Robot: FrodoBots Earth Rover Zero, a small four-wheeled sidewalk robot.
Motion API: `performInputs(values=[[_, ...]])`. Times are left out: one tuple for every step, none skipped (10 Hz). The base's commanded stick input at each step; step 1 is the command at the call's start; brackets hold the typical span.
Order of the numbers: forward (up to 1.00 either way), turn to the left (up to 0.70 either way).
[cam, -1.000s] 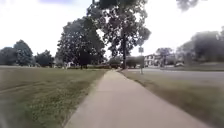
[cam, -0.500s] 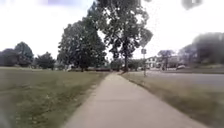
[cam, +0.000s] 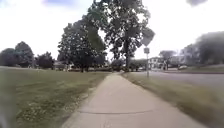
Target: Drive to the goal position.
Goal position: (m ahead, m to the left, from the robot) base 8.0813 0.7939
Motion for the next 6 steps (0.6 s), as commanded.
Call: performInputs(values=[[1.00, 0.00], [1.00, 0.00], [1.00, 0.00], [1.00, 0.00], [1.00, 0.00], [1.00, 0.00]])
